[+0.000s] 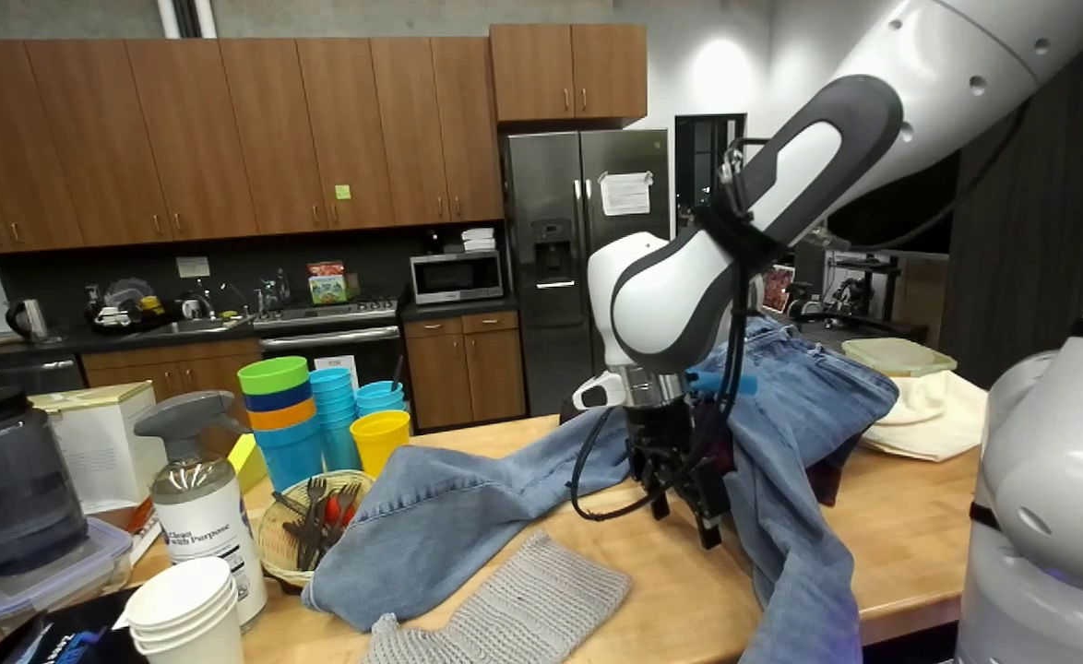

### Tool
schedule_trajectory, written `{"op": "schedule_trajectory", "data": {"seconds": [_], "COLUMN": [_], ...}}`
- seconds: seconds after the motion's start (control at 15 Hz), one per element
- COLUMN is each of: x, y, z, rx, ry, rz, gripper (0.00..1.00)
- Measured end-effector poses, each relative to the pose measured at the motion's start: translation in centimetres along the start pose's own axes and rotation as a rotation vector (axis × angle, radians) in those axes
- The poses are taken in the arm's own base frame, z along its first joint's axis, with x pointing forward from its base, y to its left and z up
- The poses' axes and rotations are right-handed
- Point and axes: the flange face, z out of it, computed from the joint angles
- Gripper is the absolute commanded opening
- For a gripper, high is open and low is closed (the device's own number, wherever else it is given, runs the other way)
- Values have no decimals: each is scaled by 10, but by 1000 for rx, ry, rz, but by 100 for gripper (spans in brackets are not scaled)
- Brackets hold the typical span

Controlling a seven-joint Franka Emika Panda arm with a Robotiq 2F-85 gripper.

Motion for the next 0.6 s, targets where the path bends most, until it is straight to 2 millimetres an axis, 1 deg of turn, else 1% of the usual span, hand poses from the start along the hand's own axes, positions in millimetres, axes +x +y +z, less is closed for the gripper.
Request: {"op": "schedule_trajectory", "data": {"seconds": [0.13,0.27,0.4,0.6], "x": [-7,-15,-19,-18], "y": [1,-4,-14,-35], "z": [8,14,17,16], "rx": [27,70,113,156], "ry": [-57,-160,-274,-434], "rz": [-51,-85,-121,-170], "gripper": [100,100,100,100]}}
